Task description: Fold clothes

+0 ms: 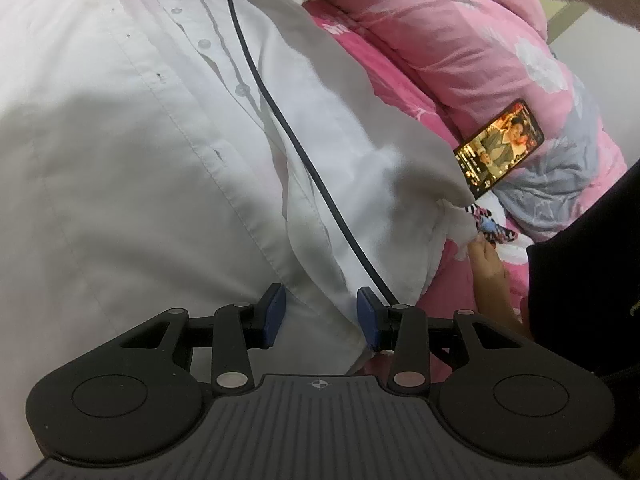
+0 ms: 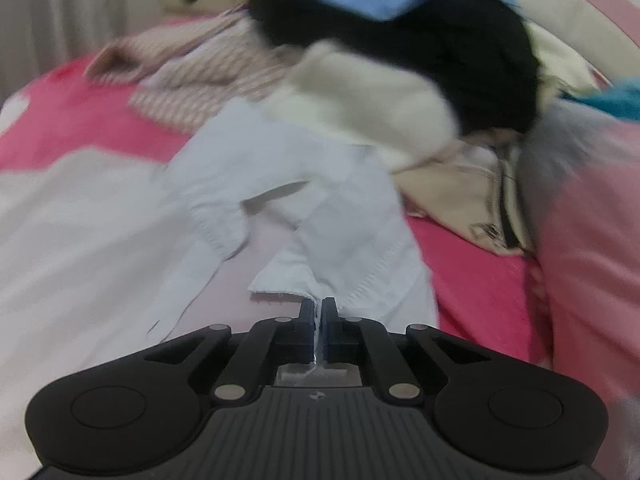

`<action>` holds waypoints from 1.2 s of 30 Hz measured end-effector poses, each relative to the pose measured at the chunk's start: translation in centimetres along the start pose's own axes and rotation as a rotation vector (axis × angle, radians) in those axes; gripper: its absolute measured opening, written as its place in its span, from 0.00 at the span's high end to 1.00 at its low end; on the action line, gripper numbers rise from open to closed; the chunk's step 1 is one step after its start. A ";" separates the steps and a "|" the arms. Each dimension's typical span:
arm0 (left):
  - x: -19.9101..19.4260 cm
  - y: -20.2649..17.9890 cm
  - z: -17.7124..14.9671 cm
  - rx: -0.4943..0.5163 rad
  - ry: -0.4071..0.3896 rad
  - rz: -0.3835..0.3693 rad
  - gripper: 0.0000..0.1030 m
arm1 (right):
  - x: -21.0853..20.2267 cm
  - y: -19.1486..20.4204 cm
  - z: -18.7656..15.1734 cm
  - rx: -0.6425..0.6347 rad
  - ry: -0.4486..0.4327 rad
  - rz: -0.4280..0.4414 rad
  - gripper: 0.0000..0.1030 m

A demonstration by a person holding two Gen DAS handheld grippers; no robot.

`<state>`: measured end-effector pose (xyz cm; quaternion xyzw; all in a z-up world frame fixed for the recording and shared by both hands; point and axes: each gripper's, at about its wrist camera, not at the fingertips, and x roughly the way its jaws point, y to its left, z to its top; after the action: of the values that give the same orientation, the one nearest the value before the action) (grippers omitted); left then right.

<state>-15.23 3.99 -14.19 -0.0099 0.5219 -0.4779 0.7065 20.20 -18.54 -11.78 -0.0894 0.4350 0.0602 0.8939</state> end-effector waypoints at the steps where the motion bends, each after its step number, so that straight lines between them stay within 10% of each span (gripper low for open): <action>1: 0.0 0.1 0.0 -0.004 -0.001 -0.001 0.62 | -0.4 -0.9 0.0 0.062 -0.015 0.013 0.97; 10: 0.0 0.1 0.1 -0.013 -0.005 -0.003 0.62 | -4.8 -7.2 0.0 0.550 -0.257 0.320 0.96; 36: -0.8 1.0 -0.3 -0.055 -0.034 -0.025 0.62 | 2.6 -0.2 3.5 0.443 -0.151 0.313 0.96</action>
<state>-14.81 5.26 -14.26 -0.0440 0.5227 -0.4719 0.7086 24.51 -17.88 -11.65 0.1812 0.3782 0.1072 0.9015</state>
